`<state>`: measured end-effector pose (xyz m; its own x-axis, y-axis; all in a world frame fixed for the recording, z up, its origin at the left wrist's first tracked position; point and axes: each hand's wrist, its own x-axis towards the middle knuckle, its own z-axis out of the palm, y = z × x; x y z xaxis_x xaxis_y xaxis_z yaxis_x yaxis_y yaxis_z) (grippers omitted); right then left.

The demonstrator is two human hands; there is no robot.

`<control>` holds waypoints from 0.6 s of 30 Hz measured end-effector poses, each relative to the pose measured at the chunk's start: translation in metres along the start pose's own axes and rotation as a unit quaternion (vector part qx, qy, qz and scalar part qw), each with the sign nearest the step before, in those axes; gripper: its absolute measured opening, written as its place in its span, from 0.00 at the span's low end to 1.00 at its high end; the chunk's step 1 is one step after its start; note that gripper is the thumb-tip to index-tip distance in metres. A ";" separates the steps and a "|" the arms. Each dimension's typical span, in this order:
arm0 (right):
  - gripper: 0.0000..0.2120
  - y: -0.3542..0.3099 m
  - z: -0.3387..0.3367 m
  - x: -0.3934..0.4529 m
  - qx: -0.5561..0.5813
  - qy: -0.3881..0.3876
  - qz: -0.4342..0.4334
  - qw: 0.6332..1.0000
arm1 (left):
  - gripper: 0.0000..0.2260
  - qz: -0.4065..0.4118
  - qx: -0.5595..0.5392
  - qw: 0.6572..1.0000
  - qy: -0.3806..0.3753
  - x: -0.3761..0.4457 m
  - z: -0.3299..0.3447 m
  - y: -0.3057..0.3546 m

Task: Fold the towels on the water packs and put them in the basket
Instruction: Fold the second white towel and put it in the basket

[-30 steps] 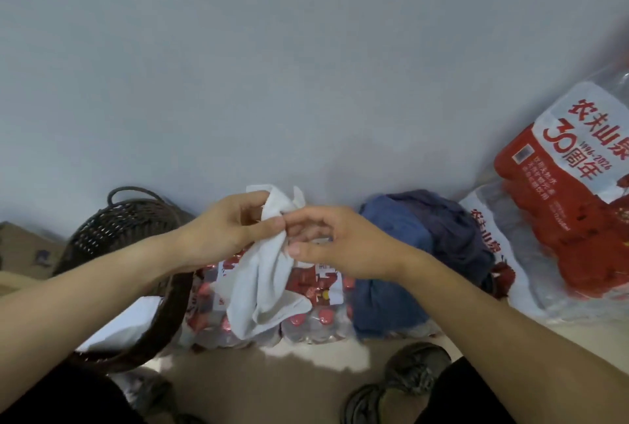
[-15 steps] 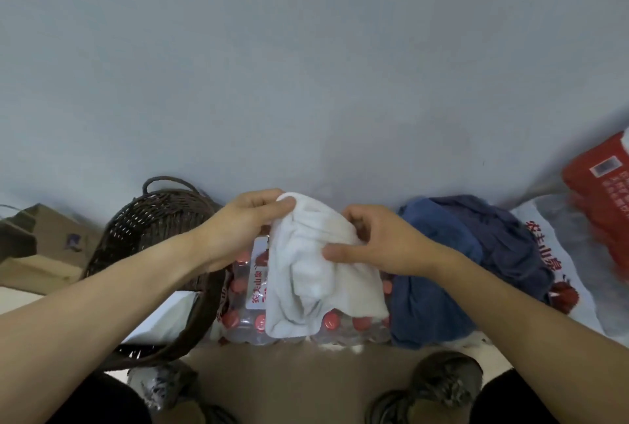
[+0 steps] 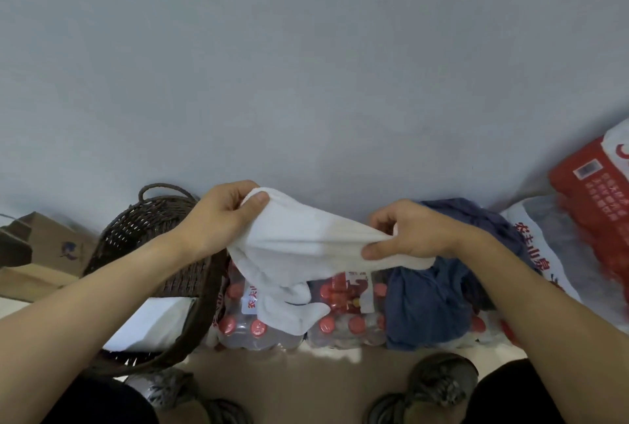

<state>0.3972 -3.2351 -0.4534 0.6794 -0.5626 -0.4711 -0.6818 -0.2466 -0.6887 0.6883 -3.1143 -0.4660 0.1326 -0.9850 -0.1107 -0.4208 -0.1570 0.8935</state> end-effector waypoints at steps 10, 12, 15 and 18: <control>0.14 0.009 -0.008 0.003 0.114 0.084 -0.001 0.990 | 0.09 -0.062 0.266 0.957 -0.101 0.004 -0.016 -0.016; 0.18 0.000 -0.006 0.003 0.152 0.099 -0.039 0.983 | 0.10 -0.091 0.350 0.915 -0.178 0.002 -0.015 -0.018; 0.20 -0.019 0.005 0.004 0.157 0.096 -0.091 0.979 | 0.32 -0.069 0.342 0.913 -0.210 -0.002 -0.003 -0.013; 0.21 -0.038 0.023 0.004 0.147 0.064 -0.123 0.979 | 0.40 0.030 0.161 0.969 -0.186 -0.006 0.024 0.013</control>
<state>0.4327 -3.2098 -0.4417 0.7615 -0.6130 -0.2106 -0.3804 -0.1597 -0.9109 0.6606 -3.1122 -0.4644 -0.2070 -0.9416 -0.2657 -0.6837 -0.0551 0.7276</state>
